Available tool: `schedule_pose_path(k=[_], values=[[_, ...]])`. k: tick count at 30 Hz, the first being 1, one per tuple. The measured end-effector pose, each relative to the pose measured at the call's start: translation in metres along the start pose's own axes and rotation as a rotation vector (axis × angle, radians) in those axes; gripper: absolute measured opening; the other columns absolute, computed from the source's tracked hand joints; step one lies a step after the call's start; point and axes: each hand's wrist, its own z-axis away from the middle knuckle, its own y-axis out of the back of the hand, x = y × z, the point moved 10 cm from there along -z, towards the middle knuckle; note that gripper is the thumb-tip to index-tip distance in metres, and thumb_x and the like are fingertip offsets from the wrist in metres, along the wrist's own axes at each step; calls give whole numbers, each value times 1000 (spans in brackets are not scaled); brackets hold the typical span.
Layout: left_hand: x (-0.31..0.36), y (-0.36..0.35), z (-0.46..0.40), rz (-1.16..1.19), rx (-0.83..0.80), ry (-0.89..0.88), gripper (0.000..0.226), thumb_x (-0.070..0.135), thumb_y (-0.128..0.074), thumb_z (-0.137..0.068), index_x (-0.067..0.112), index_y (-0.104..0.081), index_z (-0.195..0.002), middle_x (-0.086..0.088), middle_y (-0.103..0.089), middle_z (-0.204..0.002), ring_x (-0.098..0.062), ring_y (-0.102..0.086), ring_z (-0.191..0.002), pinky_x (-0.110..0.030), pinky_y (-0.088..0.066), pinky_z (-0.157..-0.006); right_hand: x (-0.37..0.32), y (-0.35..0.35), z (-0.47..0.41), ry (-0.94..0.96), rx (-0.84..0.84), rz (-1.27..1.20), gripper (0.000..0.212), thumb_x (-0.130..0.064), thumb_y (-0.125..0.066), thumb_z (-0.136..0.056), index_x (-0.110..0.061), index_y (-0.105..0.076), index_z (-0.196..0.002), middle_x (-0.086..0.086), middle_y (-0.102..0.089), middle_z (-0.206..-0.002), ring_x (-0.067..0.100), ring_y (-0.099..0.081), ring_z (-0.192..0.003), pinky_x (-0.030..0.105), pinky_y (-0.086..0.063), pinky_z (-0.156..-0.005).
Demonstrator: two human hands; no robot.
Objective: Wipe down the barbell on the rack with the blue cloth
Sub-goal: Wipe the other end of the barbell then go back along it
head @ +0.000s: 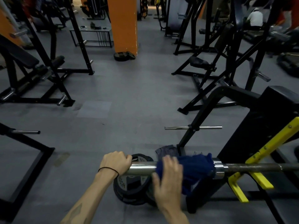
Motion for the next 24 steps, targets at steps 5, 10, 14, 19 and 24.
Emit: schedule_pose_path(k=[5, 10, 14, 19, 24], values=[[4, -21, -3, 132, -408, -20, 38, 37, -28, -101, 13, -58, -98, -11, -64, -94, -24, -57, -75, -35, -42, -74, 38, 24, -17, 243, -91, 214, 57, -55, -29, -108, -26, -36, -156, 1, -40, -160, 20, -34, -150, 40, -17, -125], [4, -4, -9, 140, -128, -20, 52, 49, -29, -100, 16, -52, -68, -4, -58, -68, -24, -56, -65, -34, -40, -62, 49, 26, -12, -254, 99, 66, 65, -55, -28, -104, -15, -36, -155, 7, -36, -162, 22, -17, -156, 47, -9, -127], [-4, 30, 33, 222, 480, -230, 48, 41, -43, -94, 18, -53, -53, 0, -54, -50, -25, -54, -44, -31, -38, -42, -46, -24, 9, 273, -126, 99, 68, -56, -33, -106, -15, -29, -160, 1, -27, -167, 19, -19, -156, 39, -11, -126], [-27, 19, 64, 296, 685, -229, 30, 30, -45, -94, 16, -62, -74, 4, -54, -66, -16, -49, -56, -30, -37, -44, 75, 57, -14, -75, 148, 148, 62, -50, -29, -107, -10, -45, -151, 10, -46, -156, 27, -34, -150, 50, -21, -124], [-30, 22, 42, 308, 666, -110, 47, 28, -42, -87, 11, -48, -44, -2, -45, -39, -27, -42, -31, -23, -25, -41, -18, -1, -3, -74, 78, -22, 64, -51, -36, -105, -12, -37, -155, 6, -36, -162, 21, -19, -155, 41, -5, -128]])
